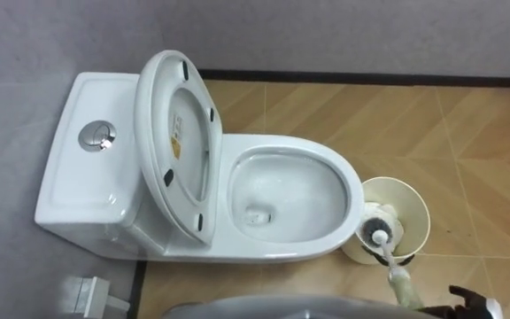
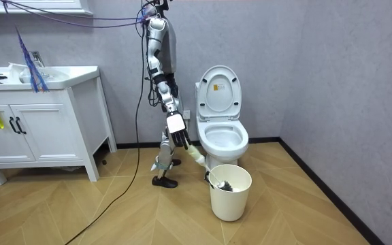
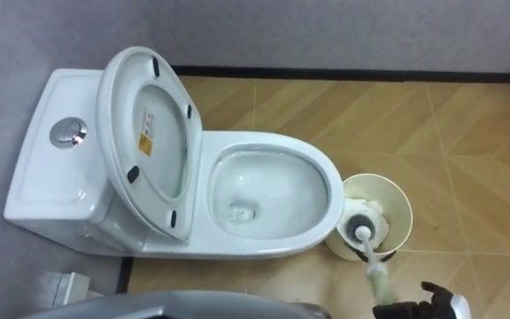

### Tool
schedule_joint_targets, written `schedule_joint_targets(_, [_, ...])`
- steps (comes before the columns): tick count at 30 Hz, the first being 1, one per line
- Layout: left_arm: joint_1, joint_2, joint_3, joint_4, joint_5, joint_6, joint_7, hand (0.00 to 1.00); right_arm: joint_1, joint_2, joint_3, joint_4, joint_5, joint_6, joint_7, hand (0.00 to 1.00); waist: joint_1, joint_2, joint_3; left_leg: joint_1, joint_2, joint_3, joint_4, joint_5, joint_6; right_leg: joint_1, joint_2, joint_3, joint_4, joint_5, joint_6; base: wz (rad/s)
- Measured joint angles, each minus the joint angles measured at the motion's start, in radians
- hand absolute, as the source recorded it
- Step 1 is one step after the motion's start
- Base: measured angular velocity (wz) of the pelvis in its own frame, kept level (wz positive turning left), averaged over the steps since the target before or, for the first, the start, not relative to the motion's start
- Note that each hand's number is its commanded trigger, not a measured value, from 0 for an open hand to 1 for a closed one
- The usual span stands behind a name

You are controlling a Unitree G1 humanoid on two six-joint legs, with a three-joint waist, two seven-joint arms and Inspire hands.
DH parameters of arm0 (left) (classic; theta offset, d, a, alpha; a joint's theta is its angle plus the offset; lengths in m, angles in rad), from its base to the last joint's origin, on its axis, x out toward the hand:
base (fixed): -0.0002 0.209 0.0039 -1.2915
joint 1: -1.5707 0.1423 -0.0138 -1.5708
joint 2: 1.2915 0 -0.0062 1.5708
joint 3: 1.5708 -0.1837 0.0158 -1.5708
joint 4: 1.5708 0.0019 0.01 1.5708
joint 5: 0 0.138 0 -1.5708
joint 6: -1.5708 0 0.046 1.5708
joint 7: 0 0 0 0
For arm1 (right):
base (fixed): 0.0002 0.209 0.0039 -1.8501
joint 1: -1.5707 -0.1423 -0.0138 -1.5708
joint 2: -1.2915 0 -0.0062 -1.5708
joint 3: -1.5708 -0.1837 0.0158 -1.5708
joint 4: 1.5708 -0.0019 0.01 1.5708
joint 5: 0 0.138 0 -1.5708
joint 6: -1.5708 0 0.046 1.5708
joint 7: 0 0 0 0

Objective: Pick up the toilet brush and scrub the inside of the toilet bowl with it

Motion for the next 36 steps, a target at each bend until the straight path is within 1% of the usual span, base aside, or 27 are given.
schedule_joint_targets(7, [-0.001,0.000,0.000,0.000,0.002,0.003,-0.014,0.00,-0.011,0.000,0.002,0.046,0.020,0.000,0.002,0.00,0.002,0.000,0.0002,0.002,0.000,-0.001,-0.001,0.000,0.000,-0.001,0.000,0.006,0.000,0.000,0.000,0.00])
schedule_joint_targets(14, [-0.002,0.000,-0.001,0.004,0.031,0.006,-0.035,0.00,-0.039,0.000,0.002,0.123,0.010,0.001,0.034,0.00,0.001,0.003,0.0012,0.014,-0.002,-0.001,-0.005,0.000,0.000,0.007,0.001,0.012,-0.001,0.001,0.001,-0.03])
schedule_joint_targets(16, [-0.001,0.000,-0.001,0.008,0.070,0.011,-0.039,0.00,-0.041,0.000,0.002,0.155,-0.006,0.002,0.049,0.00,0.000,0.003,0.0012,0.023,-0.002,0.001,-0.011,0.000,0.000,0.014,0.001,0.012,-0.004,0.001,0.001,-0.02])
schedule_joint_targets(18, [-0.001,0.000,-0.001,0.029,0.143,0.022,-0.042,0.00,-0.055,0.000,0.005,0.190,-0.020,0.005,0.065,0.00,0.003,0.003,0.0010,0.028,-0.001,0.002,-0.015,0.000,0.000,0.017,0.003,0.016,-0.008,0.001,0.001,-0.05])
schedule_joint_targets(19, [-0.001,0.000,-0.001,0.031,0.157,0.025,-0.043,0.00,-0.055,0.000,0.005,0.195,-0.020,0.006,0.068,0.00,0.003,0.003,0.0010,0.027,-0.001,0.002,-0.015,0.000,0.000,0.017,0.003,0.017,-0.011,0.001,0.002,0.00])
schedule_joint_targets(21, [-0.001,0.000,-0.001,0.041,0.201,0.046,-0.043,0.00,-0.057,0.000,0.007,0.243,-0.026,0.011,0.082,0.00,0.001,0.002,0.0005,0.027,-0.001,0.000,-0.016,0.000,0.000,0.021,0.005,0.018,-0.018,0.003,0.002,0.00])
schedule_joint_targets(22, [-0.002,0.000,-0.001,0.045,0.211,0.050,-0.044,0.00,-0.060,0.000,0.008,0.260,-0.027,0.012,0.088,0.00,0.001,0.001,0.0002,0.027,-0.001,0.000,-0.015,0.000,0.000,0.022,0.006,0.018,-0.018,0.003,0.002,0.00])
schedule_joint_targets(25, [-0.005,-0.001,-0.001,0.056,0.263,0.075,-0.055,0.00,-0.062,0.003,0.014,0.301,-0.043,0.035,0.125,0.00,0.000,0.001,0.0001,0.028,-0.002,0.000,-0.010,0.000,0.000,0.025,0.006,0.015,-0.019,0.003,0.002,0.00])
schedule_joint_targets(27, [-0.011,-0.001,0.000,0.056,0.290,0.091,-0.066,0.00,-0.058,0.005,0.014,0.311,-0.055,0.057,0.158,0.00,0.000,0.002,0.0001,0.029,-0.002,-0.001,-0.010,0.000,0.000,0.028,0.002,0.013,-0.020,0.003,0.002,0.02])
schedule_joint_targets(28, [-0.011,-0.001,-0.002,0.056,0.299,0.094,-0.068,0.00,-0.054,0.005,0.016,0.316,-0.055,0.059,0.166,0.00,0.000,0.001,-0.0001,0.030,-0.002,-0.001,-0.010,0.000,0.000,0.029,0.002,0.013,-0.021,0.003,0.002,0.00])
schedule_joint_targets(30, [-0.017,-0.003,-0.004,0.056,0.307,0.101,-0.071,0.00,-0.045,0.005,0.045,0.320,-0.054,0.077,0.198,0.00,-0.003,0.000,-0.0011,0.029,-0.002,-0.001,-0.011,0.000,0.000,0.030,0.002,0.004,-0.021,0.003,0.002,0.02])
schedule_joint_targets(31, [-0.019,-0.004,-0.004,0.056,0.307,0.103,-0.071,0.00,-0.043,0.005,0.050,0.321,-0.054,0.078,0.207,0.00,-0.004,0.000,-0.0013,0.029,-0.002,-0.001,-0.011,0.000,0.000,0.030,0.002,0.003,-0.020,0.003,0.002,0.04])
schedule_joint_targets(35, [-0.023,-0.004,-0.005,0.056,0.309,0.111,-0.075,0.00,-0.043,0.008,0.066,0.339,-0.055,0.099,0.252,0.00,-0.005,0.002,-0.0038,0.031,-0.002,-0.001,-0.011,0.000,0.000,0.030,0.002,0.004,-0.018,0.003,0.002,0.00])
schedule_joint_targets(36, [-0.026,-0.004,-0.005,0.056,0.333,0.117,-0.086,0.00,-0.042,0.009,0.066,0.339,-0.054,0.105,0.261,0.00,-0.006,0.004,-0.0052,0.031,-0.002,-0.003,-0.011,0.000,0.000,0.030,0.002,0.005,-0.018,0.003,0.002,0.00])
